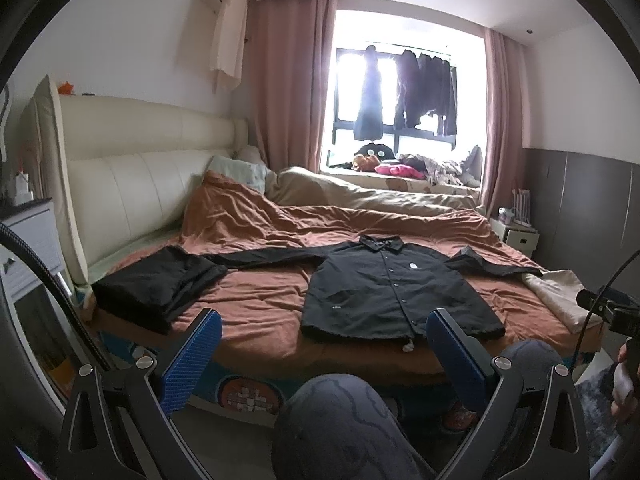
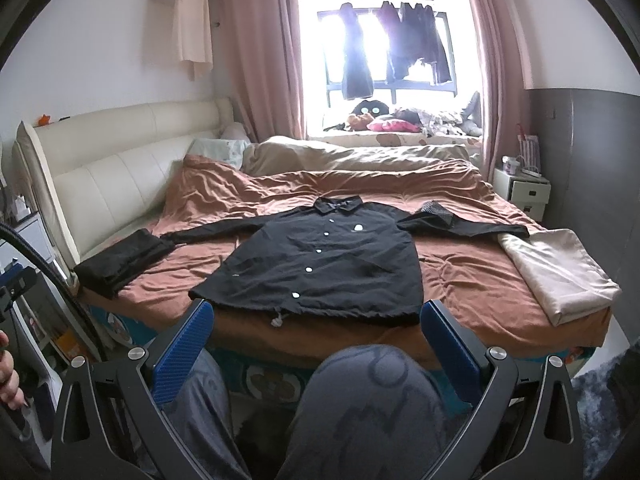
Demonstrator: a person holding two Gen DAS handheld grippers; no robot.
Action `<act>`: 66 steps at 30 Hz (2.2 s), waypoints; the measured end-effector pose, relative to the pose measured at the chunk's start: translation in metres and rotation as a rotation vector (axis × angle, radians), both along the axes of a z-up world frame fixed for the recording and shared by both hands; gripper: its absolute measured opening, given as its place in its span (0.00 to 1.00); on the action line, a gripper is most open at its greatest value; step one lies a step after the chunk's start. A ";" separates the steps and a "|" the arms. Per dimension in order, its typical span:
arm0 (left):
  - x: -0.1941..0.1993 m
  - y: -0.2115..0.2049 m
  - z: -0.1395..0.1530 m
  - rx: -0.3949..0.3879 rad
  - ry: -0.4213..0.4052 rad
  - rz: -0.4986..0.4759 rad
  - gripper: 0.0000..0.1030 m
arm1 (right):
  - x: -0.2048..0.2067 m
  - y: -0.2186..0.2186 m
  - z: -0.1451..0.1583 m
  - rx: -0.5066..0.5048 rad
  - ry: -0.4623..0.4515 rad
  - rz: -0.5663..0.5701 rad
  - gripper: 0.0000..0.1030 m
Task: Fold large clothes
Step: 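Move both tools toward the black shirt's sleeve cuffs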
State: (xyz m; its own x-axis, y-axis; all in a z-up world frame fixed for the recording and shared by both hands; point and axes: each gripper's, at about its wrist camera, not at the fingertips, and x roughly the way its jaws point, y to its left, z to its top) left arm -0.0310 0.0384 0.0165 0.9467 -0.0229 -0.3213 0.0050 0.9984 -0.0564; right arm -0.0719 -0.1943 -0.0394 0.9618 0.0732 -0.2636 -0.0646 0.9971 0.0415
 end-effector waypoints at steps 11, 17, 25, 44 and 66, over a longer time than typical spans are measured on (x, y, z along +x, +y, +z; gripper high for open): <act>0.036 0.017 0.007 -0.007 0.003 0.053 1.00 | 0.057 0.013 0.012 -0.016 0.007 -0.012 1.00; 0.069 0.024 0.006 -0.011 0.011 0.087 1.00 | 0.104 0.032 0.018 -0.050 0.003 -0.043 1.00; 0.132 0.028 0.000 -0.001 0.064 0.105 1.00 | 0.171 0.030 0.023 -0.013 0.027 0.021 1.00; 0.286 0.106 -0.017 -0.013 0.198 0.229 1.00 | 0.338 0.029 0.052 0.089 0.079 0.016 1.00; 0.480 0.187 -0.065 -0.236 0.405 0.248 0.71 | 0.526 0.051 0.063 0.087 0.250 0.110 1.00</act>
State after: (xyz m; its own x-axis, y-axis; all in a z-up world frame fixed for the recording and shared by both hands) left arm 0.4493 0.2253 -0.0487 0.7341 0.0700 -0.6754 -0.2987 0.9266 -0.2287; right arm 0.4544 -0.1429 0.0237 0.8527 0.2064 -0.4799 -0.1492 0.9766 0.1549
